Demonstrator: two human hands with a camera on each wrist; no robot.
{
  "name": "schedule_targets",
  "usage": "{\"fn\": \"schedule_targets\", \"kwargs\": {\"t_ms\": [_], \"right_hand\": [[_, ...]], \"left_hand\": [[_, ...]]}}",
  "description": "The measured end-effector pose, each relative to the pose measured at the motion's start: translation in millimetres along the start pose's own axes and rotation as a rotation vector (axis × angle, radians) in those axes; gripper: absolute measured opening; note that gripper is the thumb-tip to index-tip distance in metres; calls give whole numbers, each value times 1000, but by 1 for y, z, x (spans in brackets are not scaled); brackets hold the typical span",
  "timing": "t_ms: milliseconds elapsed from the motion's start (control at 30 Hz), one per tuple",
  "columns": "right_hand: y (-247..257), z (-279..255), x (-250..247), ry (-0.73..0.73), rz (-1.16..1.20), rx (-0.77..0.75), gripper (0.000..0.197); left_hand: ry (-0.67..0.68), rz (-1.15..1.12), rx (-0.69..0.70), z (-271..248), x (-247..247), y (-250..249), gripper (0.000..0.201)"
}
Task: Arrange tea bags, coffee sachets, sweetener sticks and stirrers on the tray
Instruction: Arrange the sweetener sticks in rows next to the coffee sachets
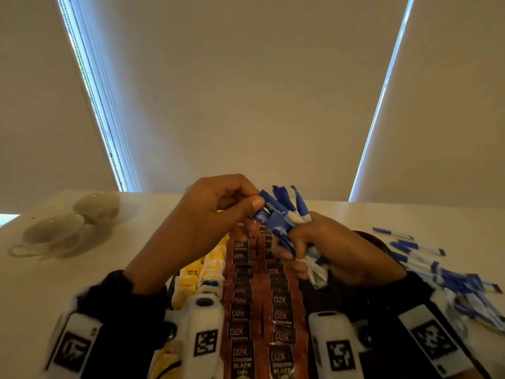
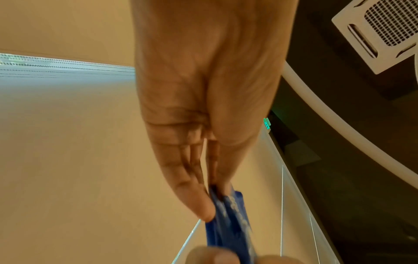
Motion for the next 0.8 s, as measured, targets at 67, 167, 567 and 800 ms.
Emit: {"fn": "schedule_targets", "kwargs": {"t_ms": [67,167,567,800], "right_hand": [[-1,4,4,33,94,-3,23],[-6,8,12,99,173,7,24],[-13,4,-6,98,12,29,14],[5,-4,-50,-200,133,-98,18]], "left_hand": [[-31,-26,-10,3,-3,6,9],[-47,-78,-25,3,-4,11,7],[-104,-34,-19,0,-9,7,13],[-359,-18,-47,-4,-66,18,15]]}}
Point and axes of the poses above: each hand's wrist, its own z-axis towards the middle knuckle, its own x-axis out of the palm, y = z × x, the point moved 8 cm from there along z, towards the middle knuckle, and after that the axes turned 6 degrees about -x, right-handed, at the moved point
